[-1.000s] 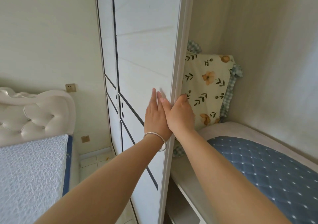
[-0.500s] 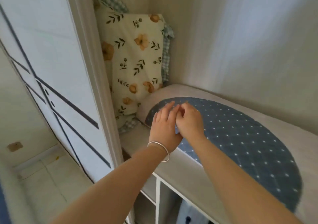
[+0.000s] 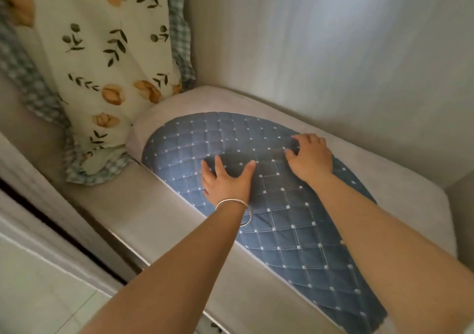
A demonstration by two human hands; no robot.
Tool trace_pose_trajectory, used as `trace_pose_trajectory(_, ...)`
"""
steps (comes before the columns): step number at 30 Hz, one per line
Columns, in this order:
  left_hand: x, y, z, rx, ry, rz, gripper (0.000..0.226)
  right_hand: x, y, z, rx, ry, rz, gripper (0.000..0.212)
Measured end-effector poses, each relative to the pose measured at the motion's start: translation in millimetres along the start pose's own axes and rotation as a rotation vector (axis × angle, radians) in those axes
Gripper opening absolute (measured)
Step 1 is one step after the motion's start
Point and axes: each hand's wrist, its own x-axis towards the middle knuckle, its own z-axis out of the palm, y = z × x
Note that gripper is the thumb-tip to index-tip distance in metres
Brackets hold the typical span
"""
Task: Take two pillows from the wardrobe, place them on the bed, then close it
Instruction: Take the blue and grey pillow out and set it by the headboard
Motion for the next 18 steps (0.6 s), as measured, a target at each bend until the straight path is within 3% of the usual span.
trace_pose_trajectory(6, 20.9, 0.0, 26.2, 0.063, 0.144, -0.209, 0.102, 59.6, 25.0, 11.6, -0.080, -0.097, 0.041, 0.067)
trace_pose_trajectory(13, 32.0, -10.9, 36.7, -0.245, 0.319, -0.656, 0.128, 104.5, 27.7, 5.0, -0.048, -0.235, 0.111, 0.090)
trace_pose_trajectory(18, 41.2, -23.5, 29.0, -0.430, 0.414, -0.805, 0.128, 118.4, 21.2, 7.1, -0.027, -0.243, 0.129, 0.087)
